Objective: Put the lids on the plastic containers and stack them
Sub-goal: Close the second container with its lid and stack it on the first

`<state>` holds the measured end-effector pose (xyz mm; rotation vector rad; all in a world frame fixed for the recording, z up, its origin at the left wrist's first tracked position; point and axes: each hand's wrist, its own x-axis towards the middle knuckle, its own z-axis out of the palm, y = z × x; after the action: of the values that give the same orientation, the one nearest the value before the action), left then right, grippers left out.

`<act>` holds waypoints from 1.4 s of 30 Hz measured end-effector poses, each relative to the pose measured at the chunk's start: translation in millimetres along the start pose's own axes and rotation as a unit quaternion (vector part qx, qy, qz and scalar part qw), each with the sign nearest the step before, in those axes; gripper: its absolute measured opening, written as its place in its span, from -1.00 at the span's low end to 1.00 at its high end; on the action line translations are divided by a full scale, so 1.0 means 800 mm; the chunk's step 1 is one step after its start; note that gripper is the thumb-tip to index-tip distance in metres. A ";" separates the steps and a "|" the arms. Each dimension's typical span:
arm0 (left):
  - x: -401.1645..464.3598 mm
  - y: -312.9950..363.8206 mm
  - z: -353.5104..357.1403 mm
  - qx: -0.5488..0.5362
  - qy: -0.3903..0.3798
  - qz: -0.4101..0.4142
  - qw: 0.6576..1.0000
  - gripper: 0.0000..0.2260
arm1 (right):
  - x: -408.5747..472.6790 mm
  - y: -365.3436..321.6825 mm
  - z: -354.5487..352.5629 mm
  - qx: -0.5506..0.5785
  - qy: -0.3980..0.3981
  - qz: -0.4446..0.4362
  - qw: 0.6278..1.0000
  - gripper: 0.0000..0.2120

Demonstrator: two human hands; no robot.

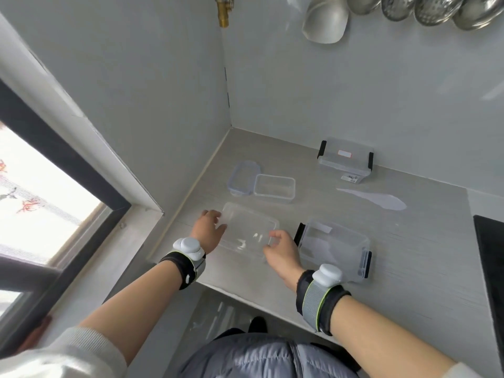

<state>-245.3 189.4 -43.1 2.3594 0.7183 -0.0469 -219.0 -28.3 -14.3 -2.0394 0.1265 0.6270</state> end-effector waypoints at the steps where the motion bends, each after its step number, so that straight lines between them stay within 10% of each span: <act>1: 0.001 0.005 -0.002 -0.014 0.014 0.001 1.000 -0.69 | 0.003 -0.003 -0.002 0.004 0.019 -0.010 1.000 -0.64; 8: 0.017 0.079 -0.003 -0.077 0.053 0.049 0.994 -0.79 | 0.027 -0.019 -0.051 0.037 0.171 -0.064 0.983 -0.68; 21: -0.005 0.203 0.084 -0.160 -0.149 0.079 0.973 -0.91 | 0.039 0.061 -0.194 0.077 0.354 0.014 0.932 -0.80; 42: -0.016 0.223 0.119 -0.049 -0.185 0.080 0.978 -0.81 | 0.023 0.119 -0.207 0.003 0.318 0.016 0.948 -0.76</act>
<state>-151.2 13.4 -9.9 2.2175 0.3420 -0.3634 -172.3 -213.5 -30.7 -2.1694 0.5380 -0.0352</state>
